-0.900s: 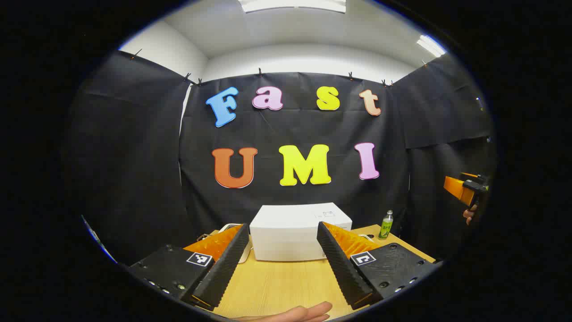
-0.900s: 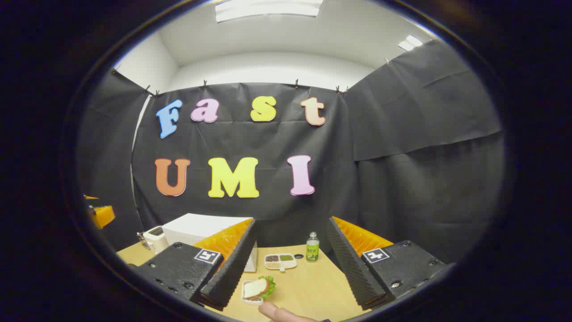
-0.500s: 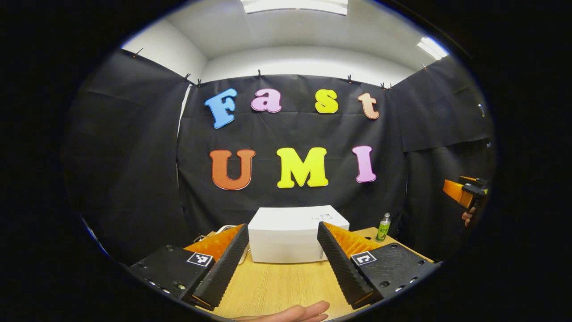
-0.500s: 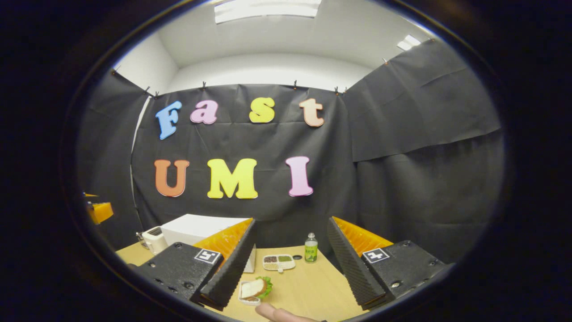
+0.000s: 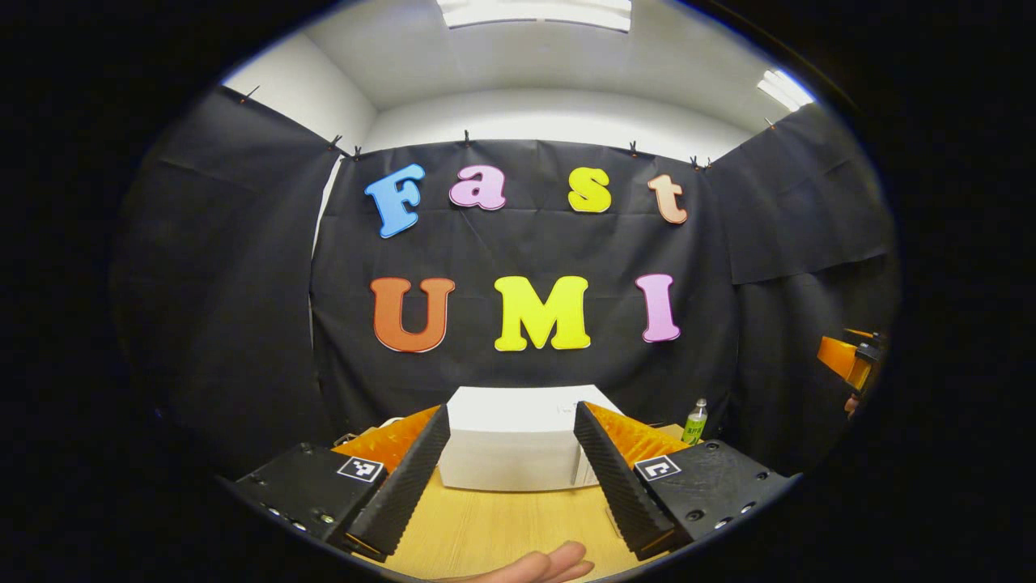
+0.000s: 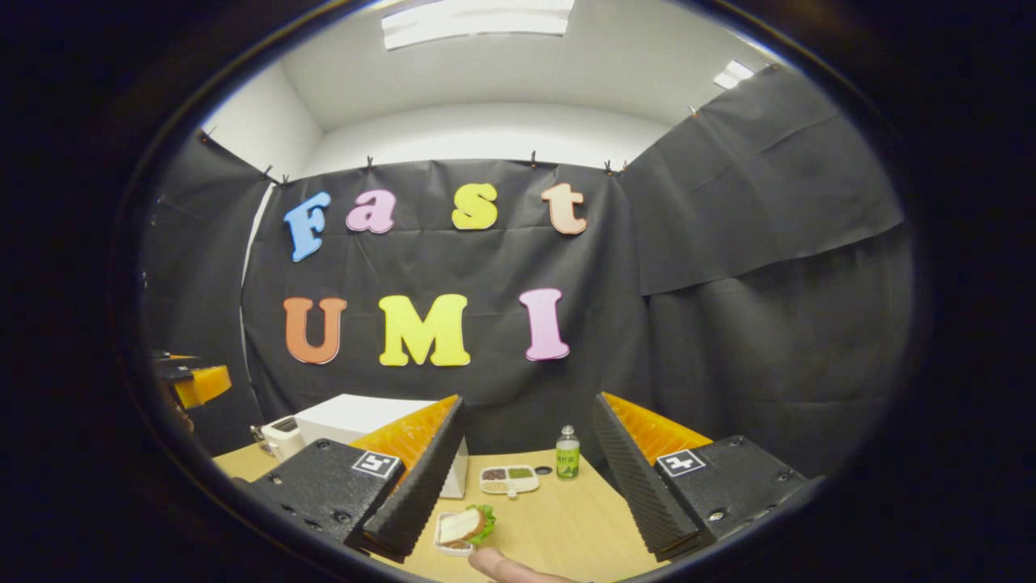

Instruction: Open the microwave oven with the left hand, put the food in, and close the microwave oven.

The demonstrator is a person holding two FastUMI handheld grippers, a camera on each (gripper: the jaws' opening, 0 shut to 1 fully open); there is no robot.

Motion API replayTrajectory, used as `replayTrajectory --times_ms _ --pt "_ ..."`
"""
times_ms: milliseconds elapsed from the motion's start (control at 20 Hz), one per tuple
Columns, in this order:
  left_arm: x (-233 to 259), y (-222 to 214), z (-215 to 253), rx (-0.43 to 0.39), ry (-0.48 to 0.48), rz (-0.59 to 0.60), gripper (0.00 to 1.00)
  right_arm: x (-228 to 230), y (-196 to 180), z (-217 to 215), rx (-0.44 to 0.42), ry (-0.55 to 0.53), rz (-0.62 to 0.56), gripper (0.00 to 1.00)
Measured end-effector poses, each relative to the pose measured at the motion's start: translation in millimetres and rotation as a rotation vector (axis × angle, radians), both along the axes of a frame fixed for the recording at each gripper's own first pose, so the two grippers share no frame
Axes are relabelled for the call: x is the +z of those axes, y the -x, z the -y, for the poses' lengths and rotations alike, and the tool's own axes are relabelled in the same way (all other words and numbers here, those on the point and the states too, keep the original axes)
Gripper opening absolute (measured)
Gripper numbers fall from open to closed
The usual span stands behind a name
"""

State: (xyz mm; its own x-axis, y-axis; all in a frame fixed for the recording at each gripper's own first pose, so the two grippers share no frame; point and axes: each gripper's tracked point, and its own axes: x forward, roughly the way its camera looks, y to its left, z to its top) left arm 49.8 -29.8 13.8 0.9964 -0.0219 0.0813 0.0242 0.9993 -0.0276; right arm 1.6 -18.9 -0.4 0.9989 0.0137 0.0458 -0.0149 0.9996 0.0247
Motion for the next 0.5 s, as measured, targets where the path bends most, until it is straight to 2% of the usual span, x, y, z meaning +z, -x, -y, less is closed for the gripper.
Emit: replayTrajectory --times_ms 50,100,250,300,350,400,450,500 --pt "-1 -10 7 -0.007 0.005 0.010 0.96 -1 -1 1 0.000 0.000 0.002 0.92" --pt "-1 -20 14 -0.009 0.010 0.022 0.96 -2 -2 3 0.005 0.002 0.002 1.00" --pt "-21 -53 37 -0.030 0.010 -0.005 0.96 -7 -7 8 0.012 0.002 -0.004 1.00" --pt "-29 -65 45 -0.036 0.007 -0.015 1.00 -8 -11 10 0.015 -0.001 -0.003 0.92" --pt "-35 -77 53 -0.037 -0.006 -0.017 0.96 -8 -13 11 0.017 -0.002 0.000 1.00" --pt "-46 -90 60 -0.034 -0.021 -0.025 0.96 -9 -15 14 0.017 -0.004 0.003 1.00" --pt "-59 -104 66 -0.028 -0.036 -0.040 0.96 -10 -17 16 0.017 -0.006 0.006 0.92" --pt "-74 -117 71 -0.018 -0.049 -0.064 0.96 -10 -20 17 0.024 -0.006 0.011 0.92"
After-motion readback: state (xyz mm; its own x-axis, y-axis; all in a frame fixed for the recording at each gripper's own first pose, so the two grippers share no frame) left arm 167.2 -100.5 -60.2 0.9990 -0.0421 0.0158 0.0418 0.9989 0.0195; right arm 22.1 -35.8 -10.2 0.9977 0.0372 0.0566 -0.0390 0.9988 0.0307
